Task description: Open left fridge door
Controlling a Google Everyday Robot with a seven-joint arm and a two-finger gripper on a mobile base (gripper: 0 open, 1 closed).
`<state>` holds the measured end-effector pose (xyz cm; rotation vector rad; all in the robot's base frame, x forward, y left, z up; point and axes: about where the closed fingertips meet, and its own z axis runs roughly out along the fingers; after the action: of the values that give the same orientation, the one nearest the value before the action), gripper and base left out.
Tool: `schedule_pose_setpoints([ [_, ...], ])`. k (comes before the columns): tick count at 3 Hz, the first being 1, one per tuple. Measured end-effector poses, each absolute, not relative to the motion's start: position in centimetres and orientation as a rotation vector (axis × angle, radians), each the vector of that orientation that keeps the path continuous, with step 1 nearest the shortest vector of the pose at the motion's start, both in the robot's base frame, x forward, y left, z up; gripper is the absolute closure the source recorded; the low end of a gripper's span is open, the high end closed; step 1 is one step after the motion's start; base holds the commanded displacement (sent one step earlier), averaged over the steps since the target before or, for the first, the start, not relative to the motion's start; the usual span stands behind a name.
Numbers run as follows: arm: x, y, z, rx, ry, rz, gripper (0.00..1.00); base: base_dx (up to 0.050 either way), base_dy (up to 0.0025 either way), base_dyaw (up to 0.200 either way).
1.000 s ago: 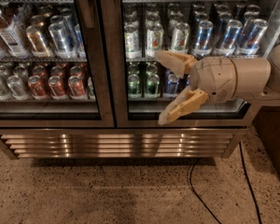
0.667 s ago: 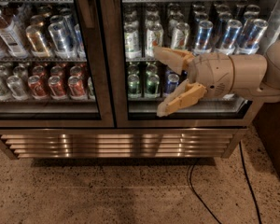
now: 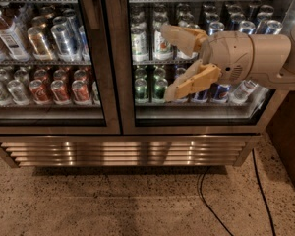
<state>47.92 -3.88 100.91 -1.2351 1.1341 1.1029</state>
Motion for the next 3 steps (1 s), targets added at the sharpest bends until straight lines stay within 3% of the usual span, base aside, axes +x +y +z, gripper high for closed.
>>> schedule_pose_setpoints([
  [2,48.71,-3.41,100.47,-1.222,1.256,1.037,0.0,0.0,0.0,0.0],
  [3,48.71,-3.41,100.47,-1.222,1.256,1.037,0.0,0.0,-0.00001,0.102],
])
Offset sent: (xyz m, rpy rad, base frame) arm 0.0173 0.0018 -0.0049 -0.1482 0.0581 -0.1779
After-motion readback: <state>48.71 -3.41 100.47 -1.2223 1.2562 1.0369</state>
